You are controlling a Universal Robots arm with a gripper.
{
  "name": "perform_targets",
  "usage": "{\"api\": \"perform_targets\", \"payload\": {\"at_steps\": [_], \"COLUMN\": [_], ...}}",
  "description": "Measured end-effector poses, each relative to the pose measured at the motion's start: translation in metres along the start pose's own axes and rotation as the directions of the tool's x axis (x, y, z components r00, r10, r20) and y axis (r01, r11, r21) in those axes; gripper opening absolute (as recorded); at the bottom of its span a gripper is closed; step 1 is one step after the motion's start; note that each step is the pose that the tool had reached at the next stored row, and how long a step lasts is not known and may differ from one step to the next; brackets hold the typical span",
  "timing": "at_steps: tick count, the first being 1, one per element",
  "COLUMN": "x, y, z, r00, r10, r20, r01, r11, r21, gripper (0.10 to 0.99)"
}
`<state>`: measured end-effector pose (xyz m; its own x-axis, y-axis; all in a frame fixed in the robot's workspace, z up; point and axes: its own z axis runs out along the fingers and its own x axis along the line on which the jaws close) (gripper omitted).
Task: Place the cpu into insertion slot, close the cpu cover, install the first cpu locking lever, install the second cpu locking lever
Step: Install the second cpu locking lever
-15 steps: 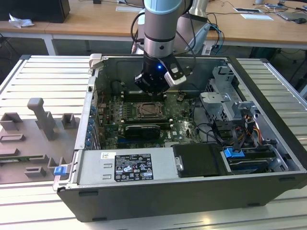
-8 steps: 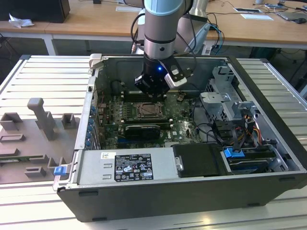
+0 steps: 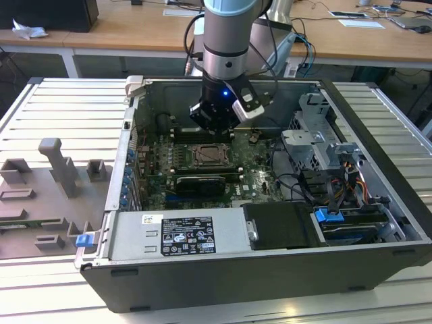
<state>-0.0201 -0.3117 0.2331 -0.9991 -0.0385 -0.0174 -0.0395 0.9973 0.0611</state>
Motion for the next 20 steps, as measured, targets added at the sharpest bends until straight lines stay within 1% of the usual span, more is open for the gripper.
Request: {"api": "perform_targets", "payload": {"at_steps": [3, 5, 7, 10, 18, 20], "x": [0.0002, 0.0006, 0.0006, 0.0004, 0.0007, 0.0009], "y": [-0.0018, -0.0047, -0.0049, -0.0045, -0.0096, -0.0123], "z": [-0.0001, -0.0003, -0.0018, -0.0121, -0.0126, -0.0128], "r00": [1.0000, 1.0000, 1.0000, 1.0000, 1.0000, 1.0000], "r10": [0.000, 0.000, 0.000, 0.000, 0.000, 0.000], "r20": [0.0001, 0.0001, 0.0000, 0.0001, 0.0001, 0.0001], "r01": [0.000, 0.000, 0.000, 0.000, 0.000, 0.000], "r11": [1.0000, 1.0000, 1.0000, 1.0000, 1.0000, 1.0000], "r21": [0.000, 0.000, 0.000, 0.000, 0.000, 0.000], "gripper": [0.106, 0.106, 0.106, 0.106, 0.106, 0.106]}}
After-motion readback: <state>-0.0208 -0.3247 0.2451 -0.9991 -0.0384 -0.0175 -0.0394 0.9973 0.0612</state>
